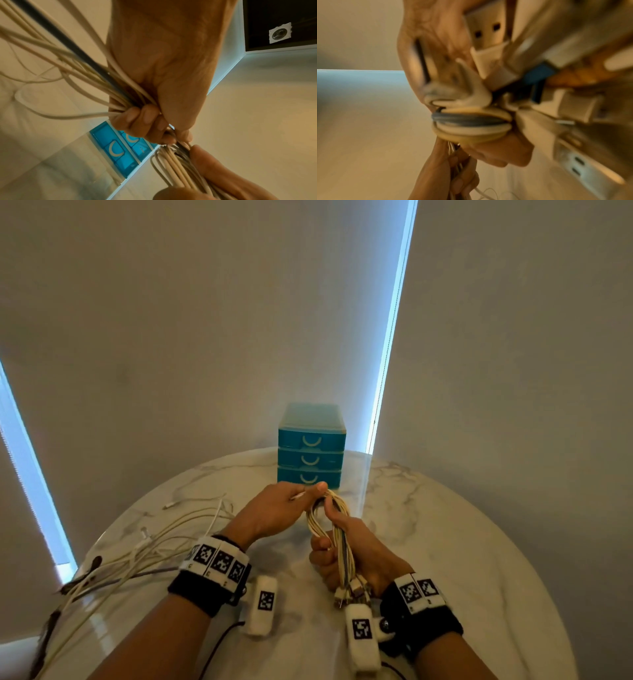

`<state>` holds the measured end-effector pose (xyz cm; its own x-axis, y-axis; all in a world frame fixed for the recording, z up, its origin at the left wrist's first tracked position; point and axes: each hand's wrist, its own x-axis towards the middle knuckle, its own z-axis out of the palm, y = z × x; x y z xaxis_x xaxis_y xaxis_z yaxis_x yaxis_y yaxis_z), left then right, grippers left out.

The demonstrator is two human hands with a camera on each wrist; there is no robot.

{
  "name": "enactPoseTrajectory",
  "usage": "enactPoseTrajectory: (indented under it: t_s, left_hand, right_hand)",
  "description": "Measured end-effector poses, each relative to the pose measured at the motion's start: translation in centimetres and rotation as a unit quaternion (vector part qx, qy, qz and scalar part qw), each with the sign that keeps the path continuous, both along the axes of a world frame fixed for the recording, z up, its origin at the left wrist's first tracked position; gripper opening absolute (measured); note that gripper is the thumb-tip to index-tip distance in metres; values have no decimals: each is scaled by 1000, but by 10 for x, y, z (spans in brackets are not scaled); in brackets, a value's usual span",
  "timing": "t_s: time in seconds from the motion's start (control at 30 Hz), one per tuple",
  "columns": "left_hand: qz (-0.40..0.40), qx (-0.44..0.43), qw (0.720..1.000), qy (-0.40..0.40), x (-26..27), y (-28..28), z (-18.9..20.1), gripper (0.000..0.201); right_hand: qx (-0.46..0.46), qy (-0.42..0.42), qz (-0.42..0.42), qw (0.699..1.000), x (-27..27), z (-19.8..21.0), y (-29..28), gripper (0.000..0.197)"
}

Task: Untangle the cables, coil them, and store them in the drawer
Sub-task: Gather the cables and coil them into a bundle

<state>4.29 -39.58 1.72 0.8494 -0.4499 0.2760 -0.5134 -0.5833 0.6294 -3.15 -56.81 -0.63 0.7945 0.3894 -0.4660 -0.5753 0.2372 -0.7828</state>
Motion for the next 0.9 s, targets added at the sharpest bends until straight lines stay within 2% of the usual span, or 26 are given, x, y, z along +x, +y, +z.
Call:
enactPoseTrajectory:
  t_s: [0.1, 0.2, 0.3, 0.43, 0.57, 0.63, 0.73, 0.83, 0.9]
  left_hand:
    - [31, 11, 999, 6, 4, -2, -3, 59]
    - [12, 4, 1000, 29, 2, -4, -4, 56]
    - [-18, -17, 997, 74, -1, -6, -5, 52]
    - [0, -52, 989, 138, 3, -5, -8, 54]
    - [10, 33, 993, 112, 3, -1, -6, 63]
    - [-7, 24, 994, 109, -1, -7, -3, 60]
    - [-12, 1, 997, 77, -7, -15, 3, 59]
    - [-21, 4, 998, 62, -8, -23, 0, 59]
    - [-42, 12, 998, 50, -10, -28, -2, 52]
  right_hand:
    - [0, -23, -16, 1000, 1, 0, 4, 78]
    - [2, -45, -54, 998, 3, -1, 10, 78]
    - [-11, -70, -126, 990, 3, 1, 18, 77]
    - [-19, -89, -219, 971, 11, 1, 20, 78]
    - [-4, -97, -292, 952, 17, 0, 10, 78]
    - [-14, -113, -317, 942, 22, -4, 7, 83]
    - [-52, -127, -342, 930, 28, -6, 6, 102]
    - [-46, -130, -318, 938, 24, -6, 10, 94]
    - [-91, -149, -311, 934, 24, -9, 12, 90]
